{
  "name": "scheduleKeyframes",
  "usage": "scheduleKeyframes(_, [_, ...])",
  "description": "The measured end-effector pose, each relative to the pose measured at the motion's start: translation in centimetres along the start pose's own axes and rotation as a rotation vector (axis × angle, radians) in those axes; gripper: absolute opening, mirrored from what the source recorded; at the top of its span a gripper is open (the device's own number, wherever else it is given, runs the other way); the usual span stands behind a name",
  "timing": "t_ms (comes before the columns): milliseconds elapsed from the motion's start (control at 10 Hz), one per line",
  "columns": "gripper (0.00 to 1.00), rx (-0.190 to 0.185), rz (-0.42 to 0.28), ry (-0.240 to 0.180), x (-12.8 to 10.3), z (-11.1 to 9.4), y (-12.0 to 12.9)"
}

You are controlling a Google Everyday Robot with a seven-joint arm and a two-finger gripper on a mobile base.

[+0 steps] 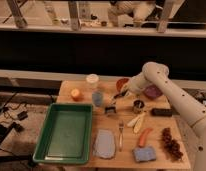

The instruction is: Wipe table surface with brush

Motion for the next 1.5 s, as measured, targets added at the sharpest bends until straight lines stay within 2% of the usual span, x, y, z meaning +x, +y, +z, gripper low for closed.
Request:
scheduleKeyframes(800, [0.00, 0.003, -0.010, -0.013, -1.1, -0.2, 0.7])
scheduleKeyframes(900, [0.03, 0.004, -0.009, -0.012, -1.1, -0.2, 0.8])
scheduleKeyframes(1300, [0.39, 0.003, -0.012, -0.013, -1.2, -0.1, 0.7])
scheduleKeyframes(1500, [0.61, 0.003, -0.011, -0.013, -1.2, -0.1, 0.7])
